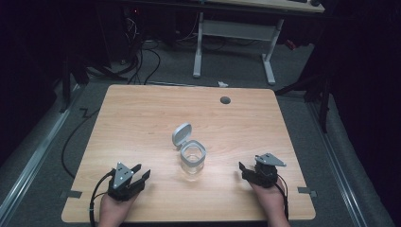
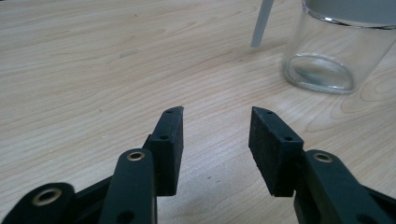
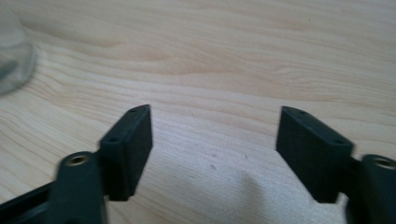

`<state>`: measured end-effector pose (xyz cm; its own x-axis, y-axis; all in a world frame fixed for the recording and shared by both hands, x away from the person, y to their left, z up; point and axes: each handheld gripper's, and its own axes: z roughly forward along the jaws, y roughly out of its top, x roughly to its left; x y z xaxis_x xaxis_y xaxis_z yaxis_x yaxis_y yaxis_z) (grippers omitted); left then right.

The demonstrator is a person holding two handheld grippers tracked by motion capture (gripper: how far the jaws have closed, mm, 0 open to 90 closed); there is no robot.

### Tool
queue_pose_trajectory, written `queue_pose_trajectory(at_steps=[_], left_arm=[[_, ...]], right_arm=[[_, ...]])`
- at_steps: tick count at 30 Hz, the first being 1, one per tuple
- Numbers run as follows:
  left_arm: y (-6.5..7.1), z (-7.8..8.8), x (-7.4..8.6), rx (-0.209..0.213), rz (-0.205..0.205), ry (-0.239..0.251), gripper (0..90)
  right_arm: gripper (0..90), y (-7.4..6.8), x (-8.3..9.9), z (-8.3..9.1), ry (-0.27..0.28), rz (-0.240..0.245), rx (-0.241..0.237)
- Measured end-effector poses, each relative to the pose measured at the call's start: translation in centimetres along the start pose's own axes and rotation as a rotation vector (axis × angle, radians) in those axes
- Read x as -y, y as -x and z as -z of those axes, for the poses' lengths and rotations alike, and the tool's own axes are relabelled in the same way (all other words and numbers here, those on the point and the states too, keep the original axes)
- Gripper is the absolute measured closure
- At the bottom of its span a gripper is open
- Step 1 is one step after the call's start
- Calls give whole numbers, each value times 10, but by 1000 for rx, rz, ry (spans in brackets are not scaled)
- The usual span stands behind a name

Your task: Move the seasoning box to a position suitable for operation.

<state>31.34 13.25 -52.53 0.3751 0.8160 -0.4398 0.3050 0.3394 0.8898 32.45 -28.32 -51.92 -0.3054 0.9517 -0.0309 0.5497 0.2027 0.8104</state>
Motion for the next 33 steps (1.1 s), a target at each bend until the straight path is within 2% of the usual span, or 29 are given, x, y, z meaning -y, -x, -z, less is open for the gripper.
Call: queue_pose_trajectory(at_steps=[2, 4, 5, 6, 7, 13, 20, 23, 24, 26, 31, 33], left_arm=[[-1, -1, -2, 2, 21, 4, 551], [-2, -2, -3, 4, 25, -2, 547], [-2, -2, -3, 4, 25, -2, 542], [-2, -3, -3, 6, 22, -10, 533], [-2, -3, -3, 10, 19, -14, 525], [-4, -5, -4, 14, 24, -23, 485], [-5, -3, -4, 27, 19, -38, 391], [-5, -1, -4, 33, 18, -31, 374], [-6, 0, -5, 36, 29, -31, 364], [-7, 1, -6, 32, 32, -35, 357], [-9, 0, -4, 28, 32, -43, 371], [-10, 0, -4, 30, 36, -45, 386]], right_arm=[[405, -2, 3, 3, 39, 0, -17], [447, -2, 5, 4, 35, -4, -46], [447, -2, 5, 4, 35, -4, -46], [473, 0, 7, 6, 47, -21, -76], [474, 0, 8, 6, 50, -25, -83], [464, -3, 9, 8, 48, -35, -82], [495, -11, 2, 7, 72, -13, -85], [523, -20, -4, 4, 73, 9, -100], [563, -26, -6, 2, 63, 32, -106], [573, -33, -9, 1, 60, 52, -123], [592, -41, -15, -4, 51, 45, -148], [559, -46, -21, -8, 45, 46, -166]])
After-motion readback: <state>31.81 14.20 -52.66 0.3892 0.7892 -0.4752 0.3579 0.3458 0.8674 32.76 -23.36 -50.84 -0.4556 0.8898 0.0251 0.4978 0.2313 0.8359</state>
